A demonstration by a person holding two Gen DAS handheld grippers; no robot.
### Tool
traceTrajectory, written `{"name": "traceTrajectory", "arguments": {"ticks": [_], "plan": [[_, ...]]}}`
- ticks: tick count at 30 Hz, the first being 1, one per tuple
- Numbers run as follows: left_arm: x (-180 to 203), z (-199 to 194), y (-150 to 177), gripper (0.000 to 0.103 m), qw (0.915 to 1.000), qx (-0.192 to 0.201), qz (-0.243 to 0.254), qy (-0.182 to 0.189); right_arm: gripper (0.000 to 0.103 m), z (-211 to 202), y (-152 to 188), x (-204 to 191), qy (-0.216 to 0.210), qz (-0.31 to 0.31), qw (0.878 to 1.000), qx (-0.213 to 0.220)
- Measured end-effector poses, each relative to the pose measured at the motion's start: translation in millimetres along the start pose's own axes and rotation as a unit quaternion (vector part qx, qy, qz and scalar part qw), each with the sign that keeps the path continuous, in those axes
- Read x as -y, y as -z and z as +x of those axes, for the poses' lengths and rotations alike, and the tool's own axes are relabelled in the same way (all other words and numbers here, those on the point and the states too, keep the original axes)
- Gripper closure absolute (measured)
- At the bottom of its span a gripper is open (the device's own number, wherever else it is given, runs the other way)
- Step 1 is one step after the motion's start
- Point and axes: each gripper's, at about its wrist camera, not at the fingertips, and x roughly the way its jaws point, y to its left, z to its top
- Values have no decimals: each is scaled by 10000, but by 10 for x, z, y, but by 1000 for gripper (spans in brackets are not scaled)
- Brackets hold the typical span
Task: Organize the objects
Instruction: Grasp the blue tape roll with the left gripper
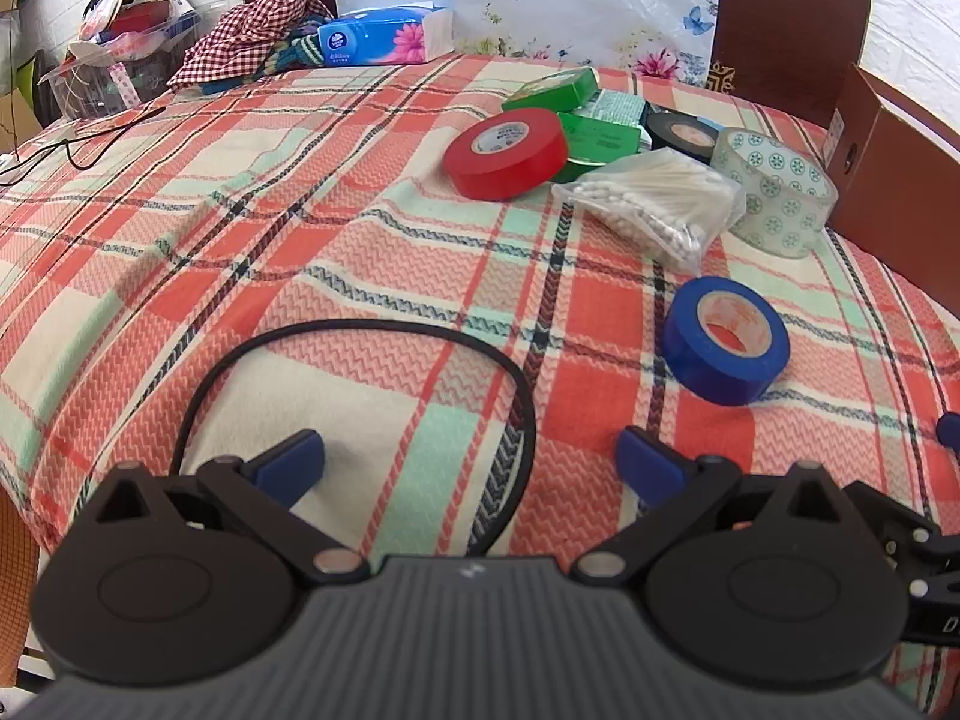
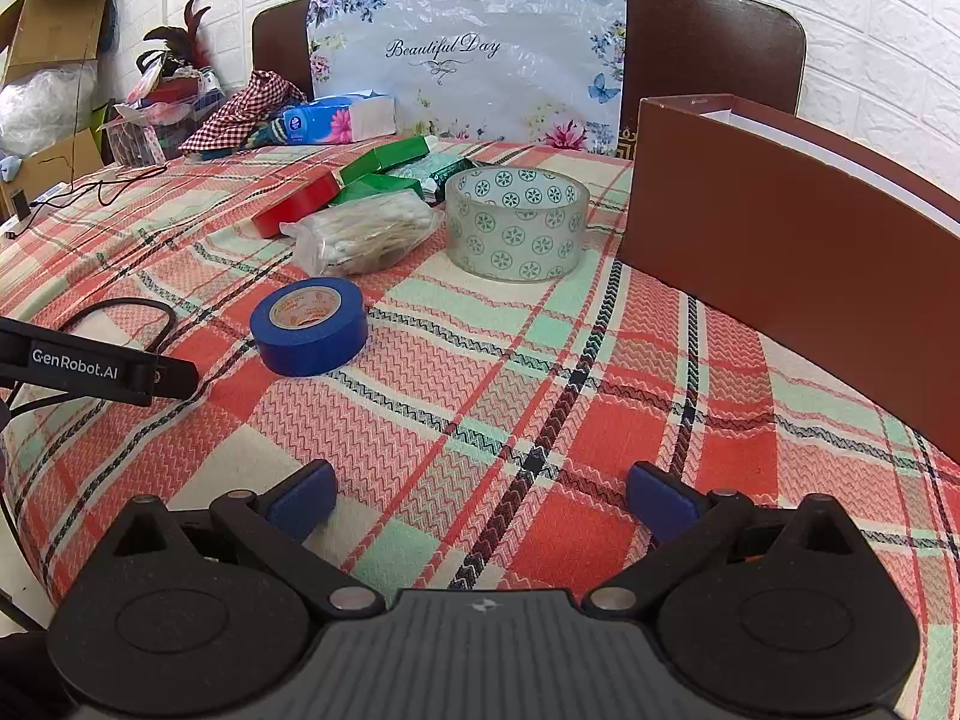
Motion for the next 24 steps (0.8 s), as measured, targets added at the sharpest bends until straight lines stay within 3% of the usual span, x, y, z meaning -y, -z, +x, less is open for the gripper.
{"name": "traceTrajectory", "arguments": {"ticks": [15, 19, 24], "plan": [[-10, -6, -26, 0, 10000, -17, 63, 66, 1, -32, -4, -35, 5, -105, 9999, 36], [-120, -48, -123, 0, 9991, -5, -138, 405, 4, -88, -33, -127, -186, -432, 9987, 197], [-113, -136, -319, 0, 9956, 159, -115, 917, 17, -89, -123, -286, -487, -841, 9946, 365]]}}
